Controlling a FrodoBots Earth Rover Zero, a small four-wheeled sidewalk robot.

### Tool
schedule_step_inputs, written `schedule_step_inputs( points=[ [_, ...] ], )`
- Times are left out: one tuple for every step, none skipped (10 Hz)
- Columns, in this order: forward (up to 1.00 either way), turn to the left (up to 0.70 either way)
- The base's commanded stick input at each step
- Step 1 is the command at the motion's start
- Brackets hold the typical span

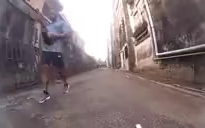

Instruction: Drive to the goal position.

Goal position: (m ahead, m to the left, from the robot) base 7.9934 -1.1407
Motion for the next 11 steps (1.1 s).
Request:
schedule_step_inputs(
  points=[
    [1.00, 0.01],
    [1.00, 0.01],
    [1.00, 0.01],
    [1.00, 0.01],
    [1.00, 0.01],
    [1.00, 0.01],
    [1.00, 0.01],
    [1.00, 0.01],
    [1.00, 0.01],
    [1.00, 0.01],
    [1.00, 0.01]
  ],
)
